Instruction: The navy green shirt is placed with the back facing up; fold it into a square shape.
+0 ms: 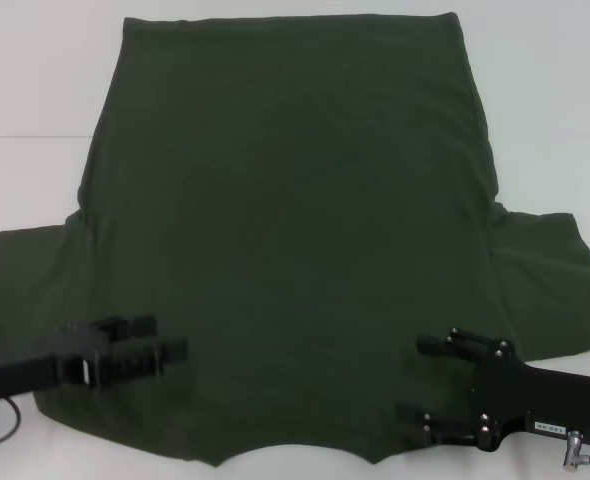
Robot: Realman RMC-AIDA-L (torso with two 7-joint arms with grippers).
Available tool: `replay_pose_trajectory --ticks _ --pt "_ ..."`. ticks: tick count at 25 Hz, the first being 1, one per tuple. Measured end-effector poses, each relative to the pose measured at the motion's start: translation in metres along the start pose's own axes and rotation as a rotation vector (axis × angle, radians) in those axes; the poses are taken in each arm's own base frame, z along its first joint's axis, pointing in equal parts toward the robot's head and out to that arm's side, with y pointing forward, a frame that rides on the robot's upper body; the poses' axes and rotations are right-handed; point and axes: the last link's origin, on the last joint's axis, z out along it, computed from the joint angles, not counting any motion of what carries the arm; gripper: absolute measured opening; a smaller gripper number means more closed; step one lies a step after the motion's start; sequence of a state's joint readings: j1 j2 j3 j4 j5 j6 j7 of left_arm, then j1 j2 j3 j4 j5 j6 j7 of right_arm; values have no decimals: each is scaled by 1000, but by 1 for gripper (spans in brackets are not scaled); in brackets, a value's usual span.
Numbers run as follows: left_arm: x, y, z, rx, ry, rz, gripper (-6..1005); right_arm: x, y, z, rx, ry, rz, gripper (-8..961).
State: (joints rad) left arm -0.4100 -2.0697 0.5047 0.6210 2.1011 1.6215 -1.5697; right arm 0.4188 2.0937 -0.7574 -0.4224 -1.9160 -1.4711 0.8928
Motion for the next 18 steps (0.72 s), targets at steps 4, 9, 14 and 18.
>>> replay_pose_trajectory --ticks 4,9,14,18 --pt "14 -9 -8 30 -44 -147 846 0 0 -1 0 1 0 897" --pt "29 -17 -19 97 -96 -293 846 0 1 0 -5 0 -1 897" --pt "42 -28 -37 215 -175 -483 846 -1 1 -1 -7 -2 -3 897" --pt "51 -35 -55 321 -161 -570 846 -1 1 0 -8 -3 -4 897"
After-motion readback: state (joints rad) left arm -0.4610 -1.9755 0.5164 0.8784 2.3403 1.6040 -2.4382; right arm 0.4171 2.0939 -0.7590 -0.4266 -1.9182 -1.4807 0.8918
